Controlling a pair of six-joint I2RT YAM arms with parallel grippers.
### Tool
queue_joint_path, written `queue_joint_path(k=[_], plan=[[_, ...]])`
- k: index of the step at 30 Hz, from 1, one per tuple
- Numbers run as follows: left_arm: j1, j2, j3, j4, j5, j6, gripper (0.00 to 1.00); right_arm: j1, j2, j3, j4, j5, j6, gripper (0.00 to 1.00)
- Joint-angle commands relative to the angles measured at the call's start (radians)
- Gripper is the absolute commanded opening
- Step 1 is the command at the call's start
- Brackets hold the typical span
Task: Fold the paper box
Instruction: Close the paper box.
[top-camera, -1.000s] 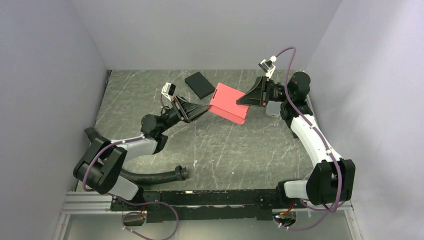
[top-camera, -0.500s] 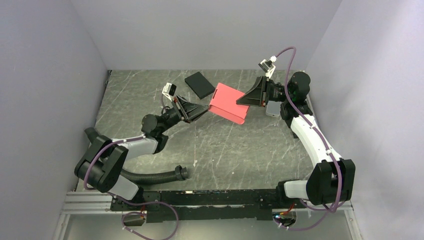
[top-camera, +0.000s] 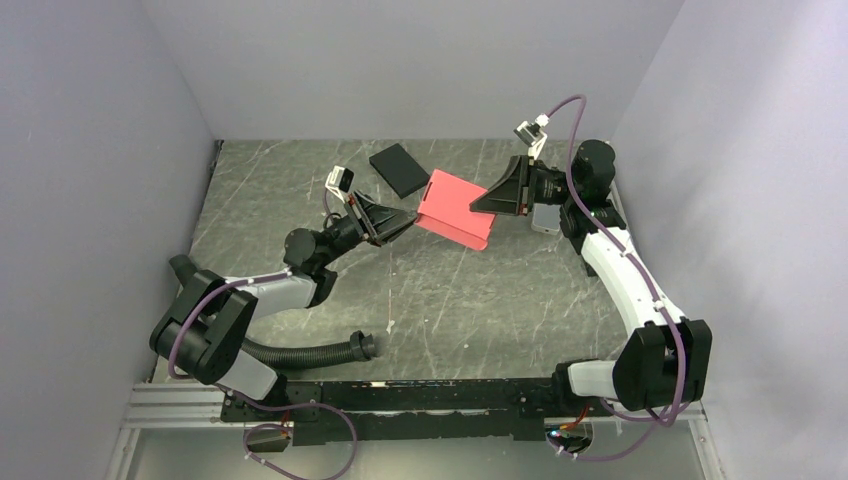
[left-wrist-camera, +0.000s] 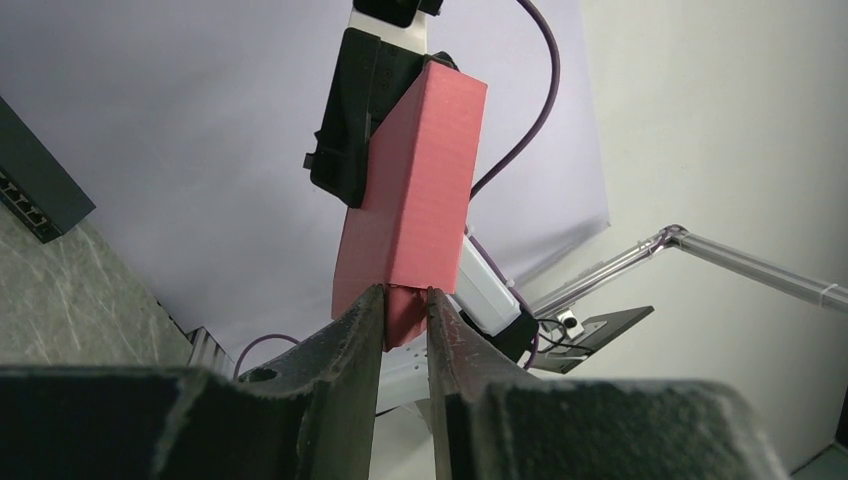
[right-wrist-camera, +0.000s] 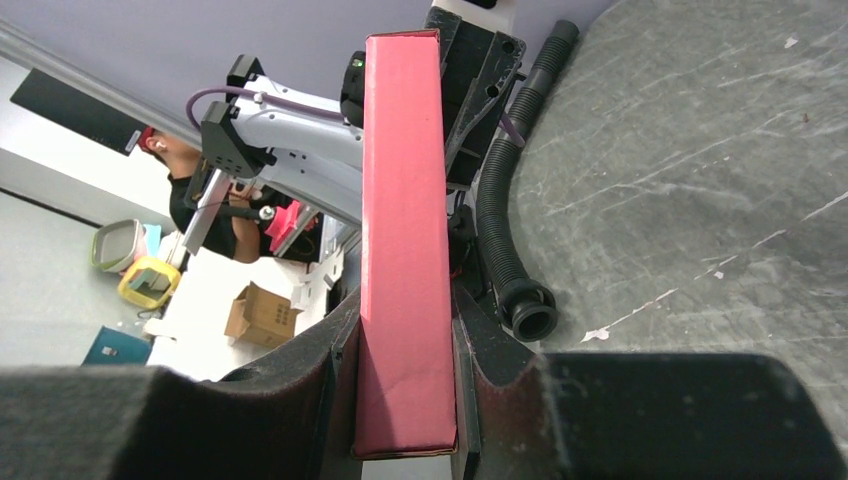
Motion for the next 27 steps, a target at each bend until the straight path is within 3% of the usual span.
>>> queue_joint_path(k=[1, 13, 27], plan=[[-0.006, -0.009, 0.026, 0.078, -0.023, -0.027, 0.27, 0.007, -0.022, 0.046, -0.046, 0.021, -0.071, 0.02], [-0.006, -0.023, -0.003, 0.078, -0.052, -0.043, 0.27, 0.006, -0.021, 0.046, -0.05, 0.027, -0.084, 0.02], [-0.007, -0.036, -0.01, 0.078, -0.062, -0.051, 0.27, 0.0, -0.013, 0.002, 0.098, 0.026, 0.045, 0.02]])
